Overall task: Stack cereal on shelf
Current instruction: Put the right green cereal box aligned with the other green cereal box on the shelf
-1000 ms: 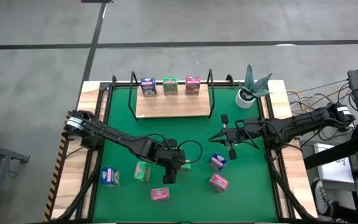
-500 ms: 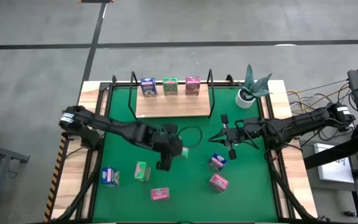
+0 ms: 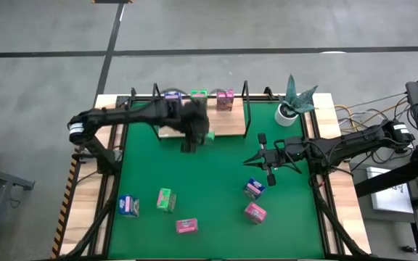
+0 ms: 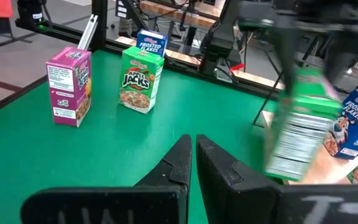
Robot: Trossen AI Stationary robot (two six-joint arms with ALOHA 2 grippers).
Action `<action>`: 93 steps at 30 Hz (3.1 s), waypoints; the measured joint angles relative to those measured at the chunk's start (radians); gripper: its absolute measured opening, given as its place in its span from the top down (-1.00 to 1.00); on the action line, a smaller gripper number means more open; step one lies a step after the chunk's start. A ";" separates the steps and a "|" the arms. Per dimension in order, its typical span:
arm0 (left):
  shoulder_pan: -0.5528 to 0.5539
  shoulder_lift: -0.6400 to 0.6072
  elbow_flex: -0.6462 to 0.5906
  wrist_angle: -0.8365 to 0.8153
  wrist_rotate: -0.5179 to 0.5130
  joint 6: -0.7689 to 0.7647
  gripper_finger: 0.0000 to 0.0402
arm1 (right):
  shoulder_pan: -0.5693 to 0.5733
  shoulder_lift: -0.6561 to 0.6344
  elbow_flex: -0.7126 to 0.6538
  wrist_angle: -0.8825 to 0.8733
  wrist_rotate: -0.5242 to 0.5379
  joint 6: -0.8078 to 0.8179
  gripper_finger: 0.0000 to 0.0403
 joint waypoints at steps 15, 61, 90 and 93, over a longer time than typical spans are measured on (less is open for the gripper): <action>0.287 0.030 -0.008 0.071 0.222 0.062 0.24 | 0.000 0.000 0.000 -0.004 0.000 0.003 0.94; 0.354 0.050 -0.091 0.156 0.221 0.076 0.24 | 0.000 0.000 -0.002 -0.003 0.000 0.011 0.94; 0.322 0.033 0.041 -0.029 0.203 0.078 -0.02 | 0.000 0.000 -0.002 -0.003 0.000 0.025 0.94; 0.307 0.021 0.061 -0.111 0.194 0.069 0.01 | 0.000 0.000 -0.002 -0.003 0.000 0.026 0.94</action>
